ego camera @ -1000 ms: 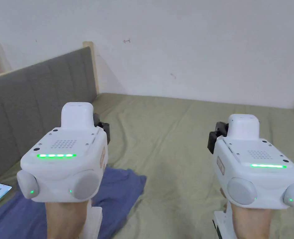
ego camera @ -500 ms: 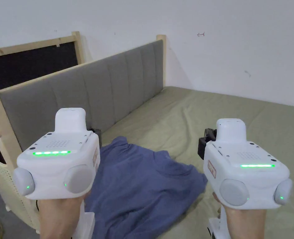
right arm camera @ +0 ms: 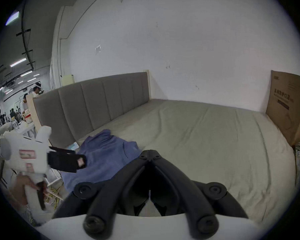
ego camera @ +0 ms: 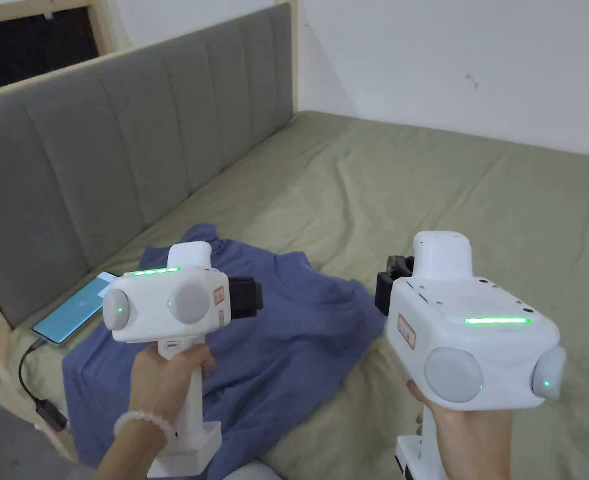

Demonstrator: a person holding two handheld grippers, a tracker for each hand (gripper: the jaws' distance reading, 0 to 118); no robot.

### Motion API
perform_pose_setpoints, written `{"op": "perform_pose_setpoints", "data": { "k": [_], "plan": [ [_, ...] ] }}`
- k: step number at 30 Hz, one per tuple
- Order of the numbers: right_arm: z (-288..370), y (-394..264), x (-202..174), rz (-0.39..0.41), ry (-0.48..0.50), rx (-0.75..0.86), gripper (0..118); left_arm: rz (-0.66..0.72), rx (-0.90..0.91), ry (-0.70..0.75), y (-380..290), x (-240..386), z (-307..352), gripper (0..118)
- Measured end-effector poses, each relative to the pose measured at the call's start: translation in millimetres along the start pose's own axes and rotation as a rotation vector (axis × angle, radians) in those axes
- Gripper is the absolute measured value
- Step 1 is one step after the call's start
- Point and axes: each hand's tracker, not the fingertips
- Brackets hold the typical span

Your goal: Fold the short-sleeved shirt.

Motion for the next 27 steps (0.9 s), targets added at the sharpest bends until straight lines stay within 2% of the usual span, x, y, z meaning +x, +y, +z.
{"op": "perform_pose_setpoints", "data": {
  "k": [8, 10, 13, 14, 15, 17, 18, 19, 20, 22, 25, 27],
  "plan": [
    [-33, -24, 27, -0.036, -0.013, -0.102, 1, -0.086, -0.307, -0.003, -26, 16, -111, 111],
    [-38, -27, 31, -0.044, -0.015, -0.118, 1, -0.148, -0.26, 0.027, -29, 23, -111, 108],
    [-46, -31, 33, -0.054, -0.021, -0.141, 1, -0.159, -0.277, 0.024, -24, 31, -94, 102],
    [-48, -33, 34, -0.062, -0.018, -0.147, 1, -0.164, -0.276, 0.025, -22, 32, -92, 94],
    [-49, -34, 34, -0.068, -0.012, -0.158, 1, -0.151, -0.275, 0.034, -16, 33, -85, 81],
    [-49, -38, 32, -0.063, -0.012, -0.166, 1, -0.122, -0.241, 0.058, -10, 33, -79, 42],
    [-48, -40, 31, -0.057, -0.009, -0.17, 1, -0.11, -0.248, 0.063, -7, 30, -81, 10],
    [-47, -41, 30, -0.05, -0.009, -0.174, 1, -0.113, -0.263, 0.112, -5, 27, -83, 2],
    [-46, -42, 30, -0.043, -0.011, -0.178, 1, -0.101, -0.286, 0.043, -6, 24, -86, 2],
    [-44, -43, 30, -0.04, -0.015, -0.182, 1, -0.121, -0.285, 0.043, -6, 22, -84, 2],
    [-40, -41, 36, -0.068, -0.02, -0.184, 1, -0.043, -0.298, 0.007, 2, 15, -79, 2],
    [-37, -38, 41, -0.079, -0.03, -0.179, 1, -0.047, -0.286, -0.016, 9, 13, -70, 2]
  ]
}}
